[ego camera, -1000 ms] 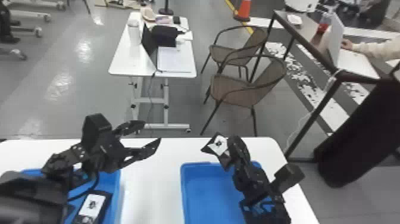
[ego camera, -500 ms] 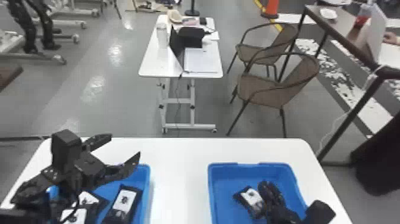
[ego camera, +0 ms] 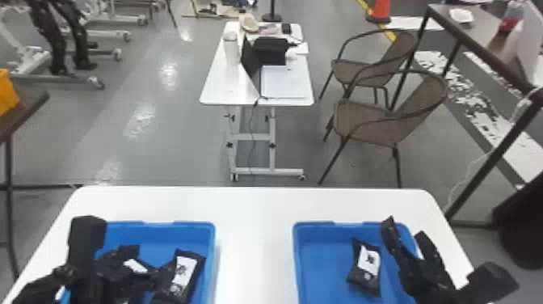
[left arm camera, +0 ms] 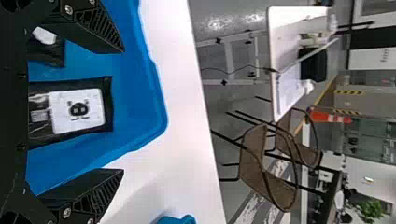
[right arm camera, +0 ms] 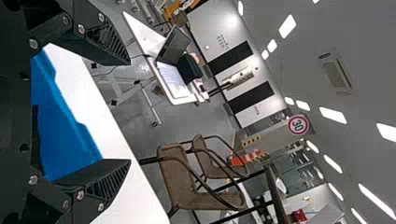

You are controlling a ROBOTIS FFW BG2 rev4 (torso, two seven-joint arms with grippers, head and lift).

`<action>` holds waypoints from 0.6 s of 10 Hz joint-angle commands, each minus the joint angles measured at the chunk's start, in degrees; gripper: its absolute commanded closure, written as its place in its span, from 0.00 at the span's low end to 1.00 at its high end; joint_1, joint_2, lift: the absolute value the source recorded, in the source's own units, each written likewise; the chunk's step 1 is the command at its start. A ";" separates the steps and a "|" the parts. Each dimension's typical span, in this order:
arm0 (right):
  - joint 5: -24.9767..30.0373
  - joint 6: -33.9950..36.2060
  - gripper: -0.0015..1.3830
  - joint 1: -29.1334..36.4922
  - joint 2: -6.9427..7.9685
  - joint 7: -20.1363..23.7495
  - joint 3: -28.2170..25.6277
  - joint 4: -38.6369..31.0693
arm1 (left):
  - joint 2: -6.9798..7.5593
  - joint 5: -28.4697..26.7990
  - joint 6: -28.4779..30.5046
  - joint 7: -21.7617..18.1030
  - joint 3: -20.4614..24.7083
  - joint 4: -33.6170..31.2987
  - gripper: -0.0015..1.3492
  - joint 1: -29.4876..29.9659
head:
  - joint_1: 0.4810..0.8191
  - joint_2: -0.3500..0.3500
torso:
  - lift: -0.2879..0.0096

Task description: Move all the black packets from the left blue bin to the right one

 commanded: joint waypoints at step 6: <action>-3.59 0.09 0.17 0.36 0.75 3.26 -0.01 -1.12 | 3.13 -3.09 9.34 -0.15 -8.53 15.79 0.09 -9.30 | 0.63 0.47 | 0.97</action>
